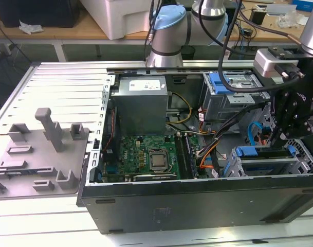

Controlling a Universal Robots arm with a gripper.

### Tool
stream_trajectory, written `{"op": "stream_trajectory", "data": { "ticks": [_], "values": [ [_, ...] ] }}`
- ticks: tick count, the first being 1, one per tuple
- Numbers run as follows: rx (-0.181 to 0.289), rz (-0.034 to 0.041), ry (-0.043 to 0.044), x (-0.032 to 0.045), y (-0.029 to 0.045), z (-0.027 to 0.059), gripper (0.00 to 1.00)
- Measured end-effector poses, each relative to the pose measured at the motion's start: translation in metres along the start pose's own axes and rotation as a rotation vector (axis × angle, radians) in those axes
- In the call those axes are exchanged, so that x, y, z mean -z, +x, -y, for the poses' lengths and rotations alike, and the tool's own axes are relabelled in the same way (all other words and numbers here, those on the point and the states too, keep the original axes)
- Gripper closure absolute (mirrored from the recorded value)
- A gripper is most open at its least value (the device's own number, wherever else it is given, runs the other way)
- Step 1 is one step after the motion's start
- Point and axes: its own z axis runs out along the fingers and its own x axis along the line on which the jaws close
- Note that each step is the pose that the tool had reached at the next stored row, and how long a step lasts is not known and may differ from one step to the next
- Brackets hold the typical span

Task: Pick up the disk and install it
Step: 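Insert the first disk wire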

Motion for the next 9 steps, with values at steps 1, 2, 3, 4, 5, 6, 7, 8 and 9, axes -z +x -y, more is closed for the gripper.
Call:
{"op": "stream_trajectory", "data": {
  "ticks": [1,2,3,4,5,6,7,8,9],
  "values": [
    [0.003,0.0001,0.0003,0.0000,0.0004,0.0000,0.84],
    [0.006,0.0002,0.0005,-0.0001,0.0008,0.0000,0.84],
    [0.008,0.0002,0.0007,-0.0001,0.0013,0.0001,0.84],
    [0.011,0.0003,0.0009,-0.0002,0.0020,0.0001,0.84],
    [0.011,0.0003,0.0010,-0.0002,0.0022,0.0001,0.84],
    [0.012,0.0004,0.0011,-0.0002,0.0024,0.0001,0.84],
    [0.012,0.0004,0.0011,-0.0002,0.0027,0.0001,0.84],
    [0.012,0.0004,0.0011,-0.0003,0.0028,0.0001,0.84],
    [0.012,0.0004,0.0011,-0.0010,0.0032,-0.0004,0.84]
  ]
}}
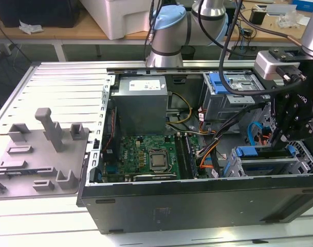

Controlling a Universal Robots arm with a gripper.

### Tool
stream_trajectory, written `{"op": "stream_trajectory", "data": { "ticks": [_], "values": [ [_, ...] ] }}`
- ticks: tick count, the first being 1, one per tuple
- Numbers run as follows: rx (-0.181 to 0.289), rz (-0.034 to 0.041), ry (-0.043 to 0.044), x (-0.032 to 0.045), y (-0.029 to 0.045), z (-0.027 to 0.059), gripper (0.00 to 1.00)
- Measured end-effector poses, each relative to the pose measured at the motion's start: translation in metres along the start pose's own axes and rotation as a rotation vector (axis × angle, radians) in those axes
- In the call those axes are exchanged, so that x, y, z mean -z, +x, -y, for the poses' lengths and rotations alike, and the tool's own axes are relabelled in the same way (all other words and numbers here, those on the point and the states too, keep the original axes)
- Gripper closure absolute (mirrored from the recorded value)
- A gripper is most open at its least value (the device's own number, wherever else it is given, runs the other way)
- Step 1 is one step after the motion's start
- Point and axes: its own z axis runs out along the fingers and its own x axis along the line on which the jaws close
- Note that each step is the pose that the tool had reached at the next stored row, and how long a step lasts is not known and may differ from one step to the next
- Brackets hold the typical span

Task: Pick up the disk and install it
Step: 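Insert the first disk wire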

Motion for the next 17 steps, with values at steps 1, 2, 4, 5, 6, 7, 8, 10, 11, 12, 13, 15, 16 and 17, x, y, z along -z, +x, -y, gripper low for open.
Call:
{"op": "stream_trajectory", "data": {
  "ticks": [1,2,4,5,6,7,8,10,11,12,13,15,16,17],
  "values": [
    [0.000,0.0000,0.0000,-0.0010,-0.0001,0.0004,0.84],
    [0.000,0.0000,0.0000,-0.0011,-0.0001,0.0004,0.84],
    [0.000,0.0000,0.0000,-0.0016,-0.0002,0.0004,0.84],
    [0.000,0.0008,0.0000,-0.0023,-0.0002,0.0004,0.84],
    [0.000,0.0013,0.0000,-0.0025,-0.0002,0.0004,0.84],
    [0.000,0.0017,0.0000,-0.0028,-0.0003,0.0007,0.84],
    [0.000,0.0017,0.0000,-0.0028,-0.0003,0.0007,0.84],
    [0.000,0.0016,-0.0001,-0.0028,-0.0003,0.0007,0.84],
    [0.000,0.0017,0.0000,-0.0029,-0.0003,0.0007,0.84],
    [0.000,0.0017,0.0000,-0.0028,-0.0003,0.0007,0.84],
    [0.000,0.0019,0.0000,-0.0028,-0.0003,0.0007,0.84],
    [0.000,0.0019,0.0000,-0.0013,-0.0002,0.0007,0.84],
    [0.000,0.0021,-0.0001,-0.0012,-0.0002,0.0007,0.84],
    [0.000,0.0021,0.0000,-0.0011,-0.0002,0.0007,0.84]
  ]
}}
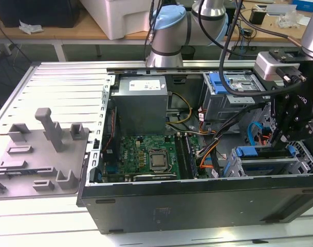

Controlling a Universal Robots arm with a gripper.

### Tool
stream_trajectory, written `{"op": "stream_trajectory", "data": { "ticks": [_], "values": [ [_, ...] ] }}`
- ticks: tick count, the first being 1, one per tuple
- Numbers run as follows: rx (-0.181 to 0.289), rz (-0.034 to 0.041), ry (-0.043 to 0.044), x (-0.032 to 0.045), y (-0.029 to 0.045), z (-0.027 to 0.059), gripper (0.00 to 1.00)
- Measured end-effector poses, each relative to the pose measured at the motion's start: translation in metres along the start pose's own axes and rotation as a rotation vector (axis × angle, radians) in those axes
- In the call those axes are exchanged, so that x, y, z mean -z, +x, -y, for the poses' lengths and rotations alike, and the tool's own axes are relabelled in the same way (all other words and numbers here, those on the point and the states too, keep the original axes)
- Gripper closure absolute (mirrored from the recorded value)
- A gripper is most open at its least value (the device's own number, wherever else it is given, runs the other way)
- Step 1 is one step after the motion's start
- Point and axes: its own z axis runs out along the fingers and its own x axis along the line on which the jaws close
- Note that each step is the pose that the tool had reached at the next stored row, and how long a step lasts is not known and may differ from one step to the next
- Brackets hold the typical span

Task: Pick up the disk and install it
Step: 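Insert the first disk wire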

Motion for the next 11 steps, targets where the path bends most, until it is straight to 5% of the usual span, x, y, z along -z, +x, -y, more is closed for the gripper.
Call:
{"op": "stream_trajectory", "data": {
  "ticks": [11],
  "values": [
    [0.000,0.0038,-0.0002,-0.0003,0.0003,0.0000,0.84]
  ]
}}
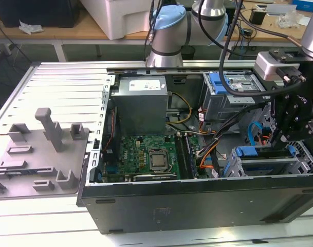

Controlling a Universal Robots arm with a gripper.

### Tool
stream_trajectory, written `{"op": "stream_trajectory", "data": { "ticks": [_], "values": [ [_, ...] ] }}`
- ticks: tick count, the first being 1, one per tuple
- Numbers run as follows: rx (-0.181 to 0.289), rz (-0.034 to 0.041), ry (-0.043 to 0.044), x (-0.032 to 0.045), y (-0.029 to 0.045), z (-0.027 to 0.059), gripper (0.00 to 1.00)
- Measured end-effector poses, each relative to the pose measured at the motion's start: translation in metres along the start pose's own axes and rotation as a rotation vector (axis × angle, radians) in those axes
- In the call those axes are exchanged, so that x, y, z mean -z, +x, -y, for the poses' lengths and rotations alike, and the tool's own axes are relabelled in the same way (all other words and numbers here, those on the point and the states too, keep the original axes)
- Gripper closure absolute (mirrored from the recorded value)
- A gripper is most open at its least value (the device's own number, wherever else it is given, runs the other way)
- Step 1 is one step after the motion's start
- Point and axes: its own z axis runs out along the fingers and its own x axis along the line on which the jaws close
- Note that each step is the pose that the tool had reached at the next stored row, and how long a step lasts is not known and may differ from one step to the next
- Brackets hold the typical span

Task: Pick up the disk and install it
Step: 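Insert the first disk wire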

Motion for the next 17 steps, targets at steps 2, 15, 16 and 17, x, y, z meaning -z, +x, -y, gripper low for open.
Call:
{"op": "stream_trajectory", "data": {
  "ticks": [2,15,16,17],
  "values": [
    [0.000,0.0018,-0.0001,0.0000,0.0004,0.0000,0.84],
    [-0.008,0.0122,-0.0011,-0.0008,0.0027,0.0000,0.84],
    [-0.009,0.0129,-0.0011,-0.0009,0.0028,0.0000,0.84],
    [-0.010,0.0140,-0.0012,-0.0011,0.0029,0.0000,0.84]
  ]
}}
